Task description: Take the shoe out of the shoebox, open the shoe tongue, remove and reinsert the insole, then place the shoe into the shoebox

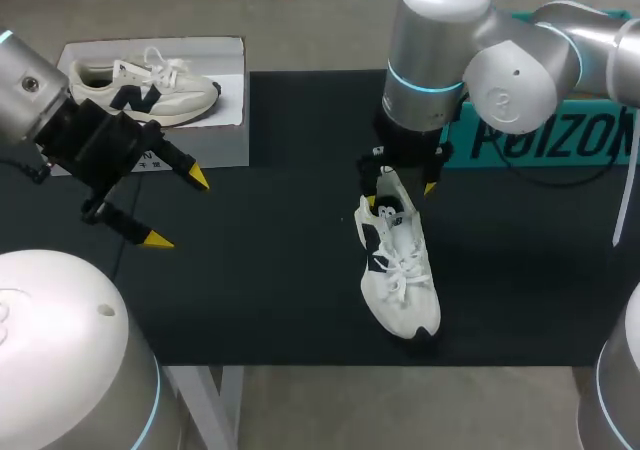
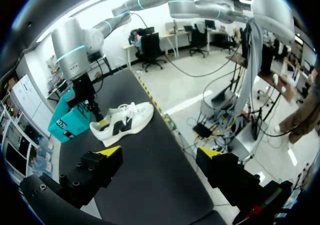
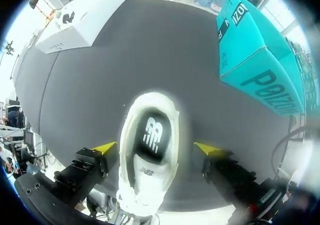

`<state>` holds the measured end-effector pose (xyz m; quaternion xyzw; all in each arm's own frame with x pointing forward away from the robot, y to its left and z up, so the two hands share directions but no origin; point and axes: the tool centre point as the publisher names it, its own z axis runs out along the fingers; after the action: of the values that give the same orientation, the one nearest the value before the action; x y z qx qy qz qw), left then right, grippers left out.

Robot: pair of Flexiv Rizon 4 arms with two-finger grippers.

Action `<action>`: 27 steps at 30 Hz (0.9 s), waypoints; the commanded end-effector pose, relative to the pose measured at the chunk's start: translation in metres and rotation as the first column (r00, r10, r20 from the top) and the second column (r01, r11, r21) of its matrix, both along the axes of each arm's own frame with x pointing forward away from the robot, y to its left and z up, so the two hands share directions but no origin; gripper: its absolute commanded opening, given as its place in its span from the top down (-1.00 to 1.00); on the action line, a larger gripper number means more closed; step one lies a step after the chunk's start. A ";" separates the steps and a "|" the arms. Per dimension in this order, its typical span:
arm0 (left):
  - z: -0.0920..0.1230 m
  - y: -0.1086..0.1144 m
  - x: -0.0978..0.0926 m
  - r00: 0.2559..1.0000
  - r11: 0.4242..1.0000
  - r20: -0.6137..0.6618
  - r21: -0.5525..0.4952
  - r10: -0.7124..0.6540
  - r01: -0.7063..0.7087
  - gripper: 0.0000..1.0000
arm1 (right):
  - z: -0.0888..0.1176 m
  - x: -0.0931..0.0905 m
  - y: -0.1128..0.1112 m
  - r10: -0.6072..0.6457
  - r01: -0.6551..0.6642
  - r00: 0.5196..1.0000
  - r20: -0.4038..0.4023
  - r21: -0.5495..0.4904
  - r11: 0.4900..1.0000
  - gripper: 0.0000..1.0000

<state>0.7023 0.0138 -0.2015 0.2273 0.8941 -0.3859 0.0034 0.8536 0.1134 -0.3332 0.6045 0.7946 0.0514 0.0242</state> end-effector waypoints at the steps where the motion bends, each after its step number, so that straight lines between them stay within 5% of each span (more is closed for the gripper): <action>1: 0.000 0.000 0.000 1.000 1.000 0.000 0.003 -0.001 0.001 -1.00 | 0.027 -0.011 -0.011 -0.001 0.000 0.999 0.036 0.011 1.000 -1.00; 5: 0.000 0.000 0.000 1.000 1.000 0.000 0.003 -0.001 0.001 -1.00 | 0.039 -0.021 -0.014 0.022 -0.022 1.000 0.017 0.036 0.999 -0.91; 8: 0.000 0.000 0.000 1.000 1.000 0.000 0.003 -0.001 0.001 -1.00 | 0.041 -0.033 -0.016 0.041 -0.040 0.999 -0.006 0.043 0.998 0.04; 10: 0.000 0.000 0.000 1.000 1.000 0.000 0.003 -0.001 0.001 -1.00 | 0.042 -0.041 -0.017 0.056 -0.056 0.998 -0.009 0.040 0.998 0.34; 12: 0.000 0.000 0.000 1.000 1.000 0.000 0.003 -0.001 0.001 -1.00 | 0.041 -0.047 -0.017 0.068 -0.067 0.997 -0.023 0.039 0.997 1.00; 22: 0.000 0.000 0.000 1.000 1.000 0.000 0.003 -0.001 0.001 -1.00 | 0.039 -0.059 -0.019 0.130 -0.127 0.991 -0.036 0.059 0.990 1.00; 27: 0.000 0.000 0.000 1.000 1.000 0.000 0.003 -0.001 0.001 -1.00 | 0.040 -0.059 -0.011 0.375 -0.375 0.927 0.001 0.016 0.927 1.00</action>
<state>0.7023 0.0138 -0.2015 0.2273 0.8941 -0.3859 0.0035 0.7965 0.1005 -0.2919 0.5036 0.8615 0.0651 0.0009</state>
